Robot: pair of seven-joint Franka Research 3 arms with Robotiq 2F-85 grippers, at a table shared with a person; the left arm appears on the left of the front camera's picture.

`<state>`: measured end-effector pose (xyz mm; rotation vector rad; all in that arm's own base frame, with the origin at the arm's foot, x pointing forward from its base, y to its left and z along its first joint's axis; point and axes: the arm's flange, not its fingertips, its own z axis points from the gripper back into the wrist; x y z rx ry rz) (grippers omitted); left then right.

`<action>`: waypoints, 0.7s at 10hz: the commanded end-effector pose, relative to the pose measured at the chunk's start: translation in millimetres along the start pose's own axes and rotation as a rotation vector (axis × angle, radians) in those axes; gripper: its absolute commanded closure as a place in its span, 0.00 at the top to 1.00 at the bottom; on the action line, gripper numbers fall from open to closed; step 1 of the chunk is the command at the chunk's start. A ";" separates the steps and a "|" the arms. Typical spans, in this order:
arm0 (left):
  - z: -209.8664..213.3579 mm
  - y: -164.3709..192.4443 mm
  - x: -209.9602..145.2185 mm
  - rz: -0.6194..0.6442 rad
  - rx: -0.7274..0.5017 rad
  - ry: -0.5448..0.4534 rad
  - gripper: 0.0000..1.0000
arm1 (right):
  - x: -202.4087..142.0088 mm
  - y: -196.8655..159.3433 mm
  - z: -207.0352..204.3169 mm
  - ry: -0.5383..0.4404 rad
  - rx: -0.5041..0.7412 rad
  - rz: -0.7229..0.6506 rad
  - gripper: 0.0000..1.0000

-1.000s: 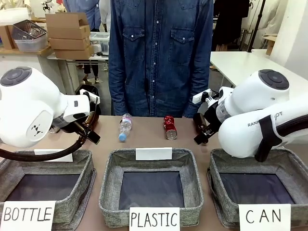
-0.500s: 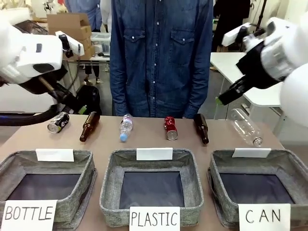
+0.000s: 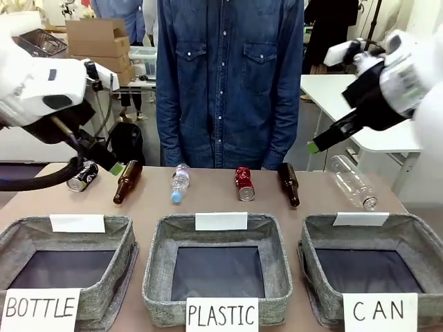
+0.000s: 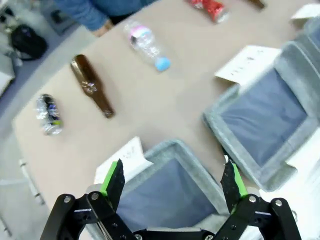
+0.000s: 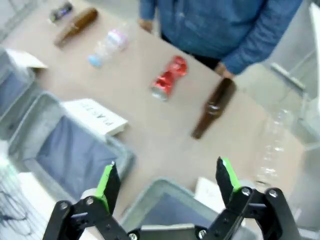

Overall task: Sort the can waste into the basket.
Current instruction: Pick up the can waste from the table and place it in the right Fabric basket.

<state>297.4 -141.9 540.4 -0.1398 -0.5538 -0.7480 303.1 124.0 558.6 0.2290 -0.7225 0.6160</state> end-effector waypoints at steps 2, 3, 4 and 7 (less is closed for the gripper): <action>31.9 90.7 -55.7 0.216 -0.617 -0.111 1.00 | -39.6 -83.7 64.9 -0.028 0.492 -0.658 1.00; 27.8 121.0 -78.0 0.372 -0.740 -0.220 1.00 | -65.3 -115.8 75.1 -0.110 0.566 -0.848 1.00; 23.8 130.8 -87.6 0.438 -0.778 -0.274 1.00 | -81.0 -129.5 73.6 -0.143 0.595 -0.924 1.00; 11.5 146.0 -102.7 0.525 -0.862 -0.384 1.00 | -110.1 -147.9 61.6 -0.189 0.594 -1.011 1.00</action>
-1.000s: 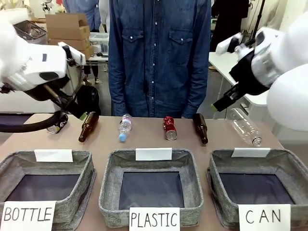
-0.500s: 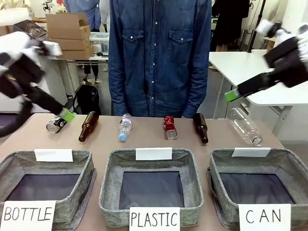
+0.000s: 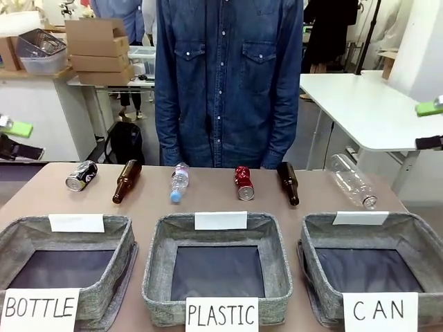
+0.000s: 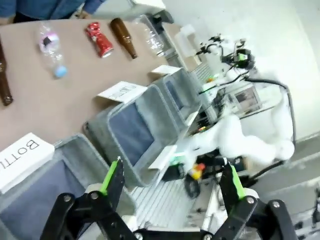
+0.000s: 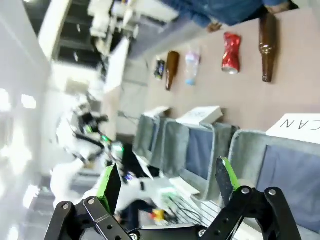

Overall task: Sort the can waste into the basket.
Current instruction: Pick up the can waste from the table and place it in the right Fabric basket.

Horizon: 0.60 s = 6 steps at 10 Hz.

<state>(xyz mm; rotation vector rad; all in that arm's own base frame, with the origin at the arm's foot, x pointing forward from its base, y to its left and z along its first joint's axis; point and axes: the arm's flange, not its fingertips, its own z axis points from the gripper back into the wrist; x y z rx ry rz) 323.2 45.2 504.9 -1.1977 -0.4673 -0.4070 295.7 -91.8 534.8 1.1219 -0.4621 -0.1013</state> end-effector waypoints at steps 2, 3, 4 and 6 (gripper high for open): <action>0.0 0.0 0.0 0.000 0.000 0.000 1.00 | 0.0 0.0 0.0 0.000 0.000 0.000 1.00; 0.0 0.0 0.0 0.000 0.000 0.000 1.00 | 0.0 0.0 0.0 0.000 0.000 0.000 1.00; 0.0 0.0 0.0 0.000 0.000 0.000 1.00 | 0.0 0.0 0.0 0.000 0.000 0.000 1.00; 0.0 0.0 0.0 0.000 0.000 0.000 1.00 | 1.9 18.1 -30.9 -0.018 -0.184 0.017 1.00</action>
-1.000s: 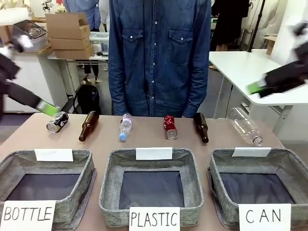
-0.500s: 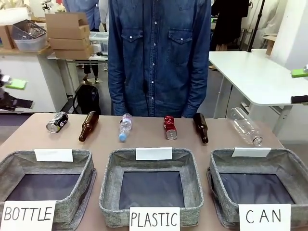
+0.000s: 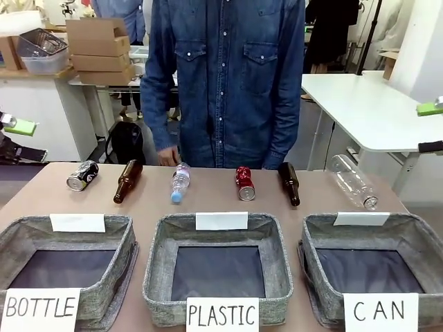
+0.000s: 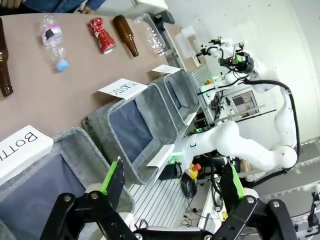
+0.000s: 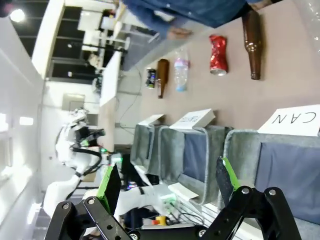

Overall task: Sort the can waste into the basket.
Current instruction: Pick up the can waste from the table and place it in the right Fabric basket.

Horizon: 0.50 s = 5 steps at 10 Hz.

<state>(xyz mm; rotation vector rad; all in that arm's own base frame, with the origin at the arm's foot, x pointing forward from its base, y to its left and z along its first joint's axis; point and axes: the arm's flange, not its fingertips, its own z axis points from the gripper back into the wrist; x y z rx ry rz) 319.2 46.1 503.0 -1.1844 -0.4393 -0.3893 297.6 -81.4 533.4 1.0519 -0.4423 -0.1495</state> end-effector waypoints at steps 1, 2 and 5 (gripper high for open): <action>-0.8 0.2 4.4 -0.027 -0.015 -0.016 1.00 | 11.7 42.5 -69.5 0.044 -0.302 0.092 1.00; -0.8 0.2 4.4 -0.027 -0.015 -0.016 1.00 | 23.4 64.5 -118.1 0.087 -0.405 0.153 1.00; -0.8 0.2 4.4 -0.027 -0.015 -0.016 1.00 | 37.4 94.6 -229.5 0.082 -0.613 0.237 1.00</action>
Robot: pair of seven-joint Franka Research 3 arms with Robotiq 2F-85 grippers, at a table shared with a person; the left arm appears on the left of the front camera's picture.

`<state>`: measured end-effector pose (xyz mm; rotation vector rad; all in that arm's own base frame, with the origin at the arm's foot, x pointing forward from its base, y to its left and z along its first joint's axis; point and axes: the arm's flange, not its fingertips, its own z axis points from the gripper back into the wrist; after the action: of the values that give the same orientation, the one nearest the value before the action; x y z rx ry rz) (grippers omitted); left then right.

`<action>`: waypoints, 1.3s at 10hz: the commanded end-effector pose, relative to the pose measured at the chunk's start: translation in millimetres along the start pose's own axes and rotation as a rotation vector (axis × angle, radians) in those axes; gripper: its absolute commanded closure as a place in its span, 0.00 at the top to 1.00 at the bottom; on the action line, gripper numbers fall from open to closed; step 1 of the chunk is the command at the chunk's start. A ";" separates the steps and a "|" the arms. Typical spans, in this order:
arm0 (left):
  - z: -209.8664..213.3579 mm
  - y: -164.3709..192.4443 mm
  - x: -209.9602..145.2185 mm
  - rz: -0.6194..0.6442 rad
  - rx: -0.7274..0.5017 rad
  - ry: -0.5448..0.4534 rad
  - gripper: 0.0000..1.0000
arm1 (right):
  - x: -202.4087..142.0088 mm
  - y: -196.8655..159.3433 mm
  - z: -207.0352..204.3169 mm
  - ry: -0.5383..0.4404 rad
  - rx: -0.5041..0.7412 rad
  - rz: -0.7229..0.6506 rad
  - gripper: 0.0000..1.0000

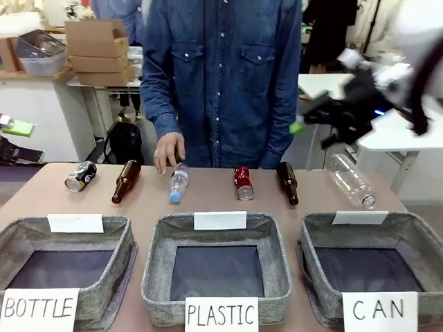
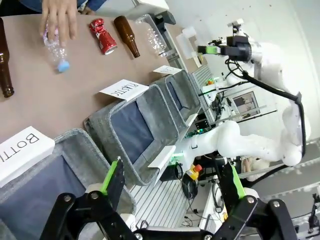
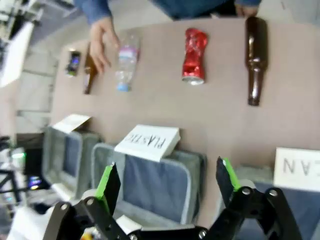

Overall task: Sort the can waste into the basket.
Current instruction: Pick up the can waste from the table and place it in the right Fabric basket.

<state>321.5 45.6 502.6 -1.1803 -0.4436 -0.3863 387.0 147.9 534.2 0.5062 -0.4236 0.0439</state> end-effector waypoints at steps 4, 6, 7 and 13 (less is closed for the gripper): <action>0.2 -1.1 2.7 -0.026 -0.020 -0.012 1.00 | 4.1 -18.5 12.0 0.022 0.025 0.041 1.00; 0.2 -1.1 2.7 -0.026 -0.020 -0.012 1.00 | -18.8 -92.3 88.9 0.020 0.133 -0.122 1.00; 0.2 -1.1 2.7 -0.026 -0.020 -0.012 1.00 | -31.1 -105.5 99.6 -0.019 0.099 -0.162 1.00; 0.2 -1.1 2.7 -0.026 -0.020 -0.012 1.00 | 15.4 -74.0 21.6 0.038 0.118 -0.051 1.00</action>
<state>322.4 46.7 503.5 -1.1830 -0.4454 -0.3886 387.5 82.7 512.1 0.5698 -0.3634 -0.0045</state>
